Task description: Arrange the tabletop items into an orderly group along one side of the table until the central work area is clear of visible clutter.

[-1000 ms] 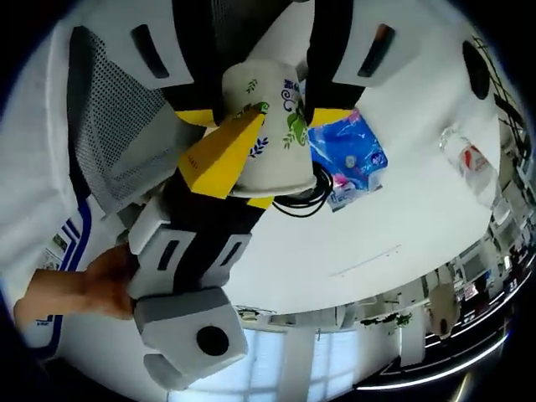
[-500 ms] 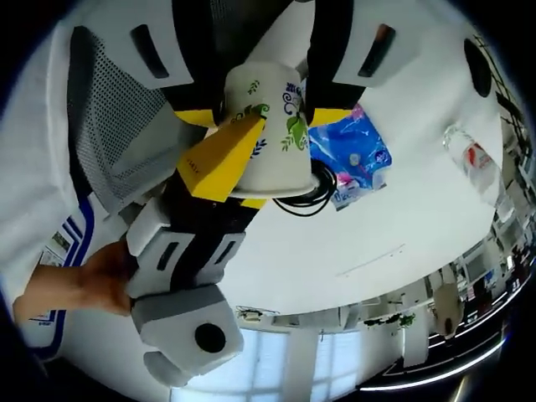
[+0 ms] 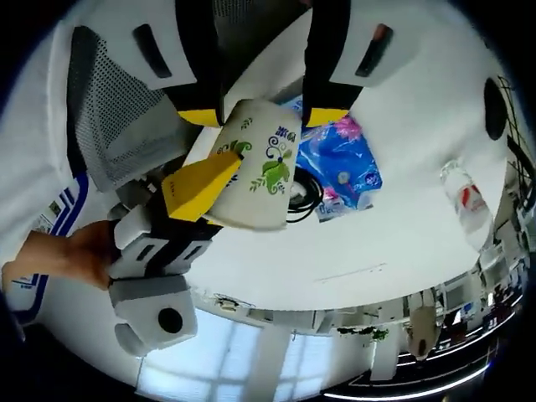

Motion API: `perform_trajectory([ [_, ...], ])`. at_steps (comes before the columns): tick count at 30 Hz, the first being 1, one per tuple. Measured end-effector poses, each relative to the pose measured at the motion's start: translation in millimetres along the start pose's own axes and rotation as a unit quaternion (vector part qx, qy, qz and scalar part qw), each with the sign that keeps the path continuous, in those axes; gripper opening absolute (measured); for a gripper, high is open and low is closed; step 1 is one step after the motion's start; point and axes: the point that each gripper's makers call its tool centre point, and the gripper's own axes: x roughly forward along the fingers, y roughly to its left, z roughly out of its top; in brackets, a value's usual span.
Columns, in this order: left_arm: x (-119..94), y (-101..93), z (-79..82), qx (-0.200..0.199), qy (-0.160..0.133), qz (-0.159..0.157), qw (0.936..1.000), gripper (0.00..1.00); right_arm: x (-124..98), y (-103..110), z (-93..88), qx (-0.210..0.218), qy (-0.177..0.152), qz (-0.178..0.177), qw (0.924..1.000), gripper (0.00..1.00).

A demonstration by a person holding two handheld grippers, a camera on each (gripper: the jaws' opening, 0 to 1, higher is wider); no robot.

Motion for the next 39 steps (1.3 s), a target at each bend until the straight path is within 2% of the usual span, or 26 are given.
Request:
perform_trajectory([
  [7, -4, 7.5, -8.3, -0.035, -0.007, 0.012, 0.9993, 0.34, -5, -5, 0.2, 0.005, -0.005, -0.009, 0.9999, 0.00],
  [12, -10, 19.2, -11.2, -0.092, -0.032, 0.031, 0.9948, 0.34, -8, -10, -0.8, 0.010, -0.007, -0.018, 0.9998, 0.00],
  [17, -16, 30.0, -19.2, -0.118, -0.042, 0.047, 0.9910, 0.34, -10, -13, -0.6, 0.012, -0.008, -0.024, 0.9996, 0.00],
  [21, -22, 40.4, -25.1, -0.149, -0.057, 0.061, 0.9853, 0.33, -10, -16, 1.4, 0.011, -0.009, -0.029, 0.9995, 0.00],
  [31, -40, 60.2, -31.6, -0.179, -0.081, 0.092, 0.9762, 0.34, -7, -27, 5.0, 0.011, -0.003, -0.041, 0.9991, 0.00],
  [39, -43, 61.5, -36.4, -0.187, -0.089, 0.098, 0.9733, 0.33, 2, -34, 14.4, 0.004, 0.008, -0.046, 0.9989, 0.00],
])
